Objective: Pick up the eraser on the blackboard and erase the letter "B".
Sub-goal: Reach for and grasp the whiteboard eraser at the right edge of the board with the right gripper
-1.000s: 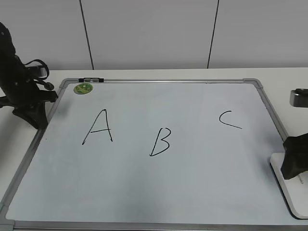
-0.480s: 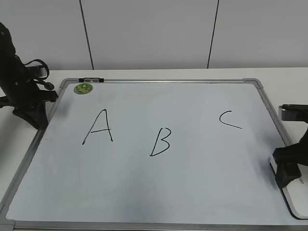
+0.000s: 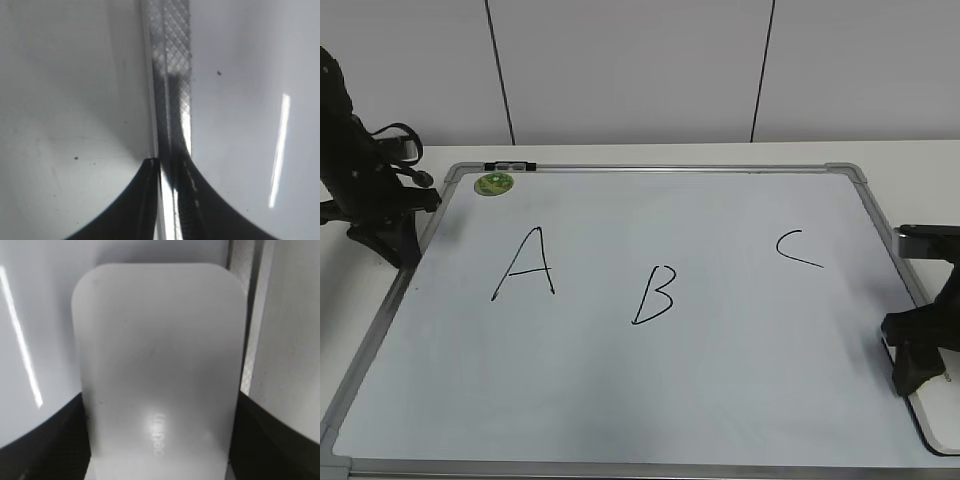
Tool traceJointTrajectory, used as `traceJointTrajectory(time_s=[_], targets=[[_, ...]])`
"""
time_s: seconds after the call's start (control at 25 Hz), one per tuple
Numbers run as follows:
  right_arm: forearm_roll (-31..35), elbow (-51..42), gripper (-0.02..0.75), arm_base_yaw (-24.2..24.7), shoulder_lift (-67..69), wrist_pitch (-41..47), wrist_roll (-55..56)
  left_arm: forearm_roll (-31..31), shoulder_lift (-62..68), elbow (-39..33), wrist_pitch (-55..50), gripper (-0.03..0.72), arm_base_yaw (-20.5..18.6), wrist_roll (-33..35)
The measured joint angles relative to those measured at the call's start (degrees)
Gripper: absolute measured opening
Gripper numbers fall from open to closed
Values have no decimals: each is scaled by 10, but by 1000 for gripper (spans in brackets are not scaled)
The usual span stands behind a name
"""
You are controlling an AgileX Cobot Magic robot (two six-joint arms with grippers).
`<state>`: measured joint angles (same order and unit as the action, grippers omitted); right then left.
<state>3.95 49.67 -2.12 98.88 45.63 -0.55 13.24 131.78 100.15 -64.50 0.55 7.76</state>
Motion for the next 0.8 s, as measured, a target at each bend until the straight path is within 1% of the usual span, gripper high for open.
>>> traceJointTrajectory(time_s=[0.16, 0.68, 0.8], targets=[[0, 0, 533, 0, 0, 0, 0, 0, 0, 0, 0, 116, 0, 0], [0, 2, 531, 0, 1, 12, 0, 6, 0, 0, 0, 123, 0, 0], [10, 5, 531, 0, 1, 14, 0, 6, 0, 0, 0, 125, 0, 0]])
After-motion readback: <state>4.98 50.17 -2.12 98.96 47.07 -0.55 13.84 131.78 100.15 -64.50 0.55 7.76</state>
